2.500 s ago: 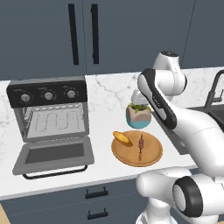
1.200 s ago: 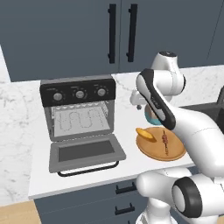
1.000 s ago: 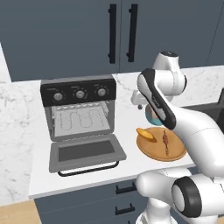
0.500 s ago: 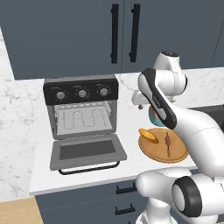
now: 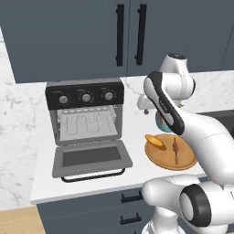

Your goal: Pick up the kebab skewer and baguette bread, and place them inside the toaster oven. Close the toaster oven door and start by setting the timer.

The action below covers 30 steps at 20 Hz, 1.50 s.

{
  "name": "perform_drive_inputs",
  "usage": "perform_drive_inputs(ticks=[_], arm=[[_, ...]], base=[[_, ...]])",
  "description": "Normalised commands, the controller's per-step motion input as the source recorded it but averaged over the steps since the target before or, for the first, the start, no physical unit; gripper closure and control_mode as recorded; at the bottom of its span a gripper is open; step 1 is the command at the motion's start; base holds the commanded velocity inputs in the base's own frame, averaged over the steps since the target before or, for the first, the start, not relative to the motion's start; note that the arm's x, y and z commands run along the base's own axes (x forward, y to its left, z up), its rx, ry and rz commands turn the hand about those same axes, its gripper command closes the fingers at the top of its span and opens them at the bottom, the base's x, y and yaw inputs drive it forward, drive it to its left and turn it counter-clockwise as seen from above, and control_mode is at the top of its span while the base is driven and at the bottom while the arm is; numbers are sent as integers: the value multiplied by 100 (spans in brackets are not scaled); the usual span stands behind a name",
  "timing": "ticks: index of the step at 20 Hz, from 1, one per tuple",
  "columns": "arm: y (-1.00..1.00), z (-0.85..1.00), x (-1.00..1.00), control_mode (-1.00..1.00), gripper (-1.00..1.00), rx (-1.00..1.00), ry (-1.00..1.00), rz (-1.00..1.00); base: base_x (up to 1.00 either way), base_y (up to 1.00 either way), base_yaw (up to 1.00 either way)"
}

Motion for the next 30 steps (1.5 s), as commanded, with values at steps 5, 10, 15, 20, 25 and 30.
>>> perform_drive_inputs(ticks=[5,10,15,20,25,30], arm=[[0,0,0,100,-100,0,0,0],[0,0,0,100,-100,0,0,0],[79,-19,-41,-100,-100,0,0,1],[100,-16,-9,-100,-100,0,-2,0],[100,-1,12,-100,-100,0,-18,-3],[100,-1,52,-100,-100,0,-23,-16]], base=[[33,0,0],[0,0,0],[0,6,0],[0,0,0],[0,0,0],[0,0,0]])
